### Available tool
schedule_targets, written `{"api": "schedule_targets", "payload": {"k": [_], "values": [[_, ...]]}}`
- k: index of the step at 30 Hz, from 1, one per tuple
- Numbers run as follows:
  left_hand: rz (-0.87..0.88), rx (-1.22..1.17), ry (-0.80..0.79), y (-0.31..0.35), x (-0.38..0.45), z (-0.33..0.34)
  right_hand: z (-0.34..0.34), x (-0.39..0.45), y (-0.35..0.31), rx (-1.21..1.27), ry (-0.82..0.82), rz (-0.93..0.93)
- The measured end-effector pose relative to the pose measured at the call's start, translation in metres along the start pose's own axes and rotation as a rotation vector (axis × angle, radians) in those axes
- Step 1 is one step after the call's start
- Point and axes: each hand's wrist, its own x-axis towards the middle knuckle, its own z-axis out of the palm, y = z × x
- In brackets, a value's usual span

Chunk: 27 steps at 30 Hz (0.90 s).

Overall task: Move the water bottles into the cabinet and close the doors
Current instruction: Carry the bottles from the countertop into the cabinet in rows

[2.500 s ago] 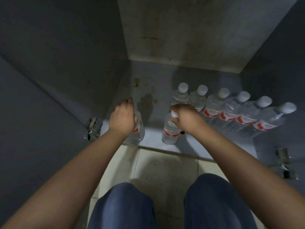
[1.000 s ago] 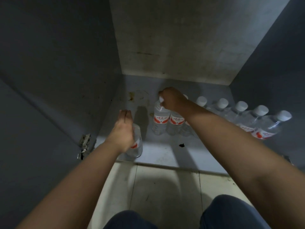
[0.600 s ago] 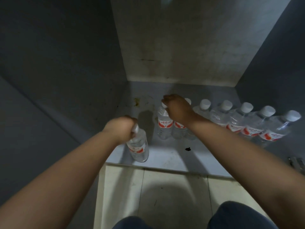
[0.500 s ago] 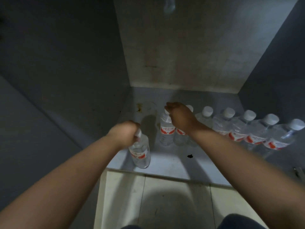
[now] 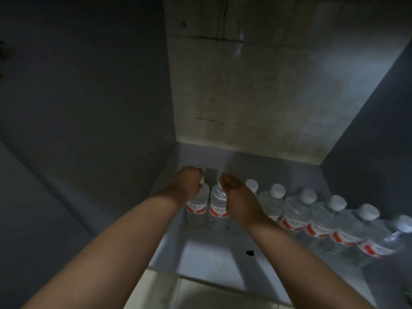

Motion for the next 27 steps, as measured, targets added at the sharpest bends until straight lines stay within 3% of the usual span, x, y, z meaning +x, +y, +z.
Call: {"api": "schedule_targets", "payload": {"k": [7, 10, 16, 19, 25, 27], "values": [[0.029, 0.097, -0.010, -0.002, 0.016, 0.000, 0.008, 0.004, -0.011, 0.008, 0.066, 0.023], [0.027, 0.097, -0.004, -0.004, 0.015, 0.003, 0.014, 0.011, -0.017, 0.010, 0.227, 0.111], [0.033, 0.043, -0.024, -0.008, -0.001, 0.015, 0.014, 0.001, -0.016, -0.043, 0.206, 0.096], [0.012, -0.070, 0.035, -0.009, -0.016, 0.018, 0.010, -0.011, -0.007, 0.000, 0.033, 0.040], [-0.083, -0.138, 0.186, -0.010, -0.080, 0.003, -0.030, -0.036, -0.025, -0.042, 0.044, 0.011], [-0.141, -0.056, 0.089, -0.007, -0.112, -0.008, -0.041, -0.053, -0.035, -0.102, 0.092, -0.008]]}}
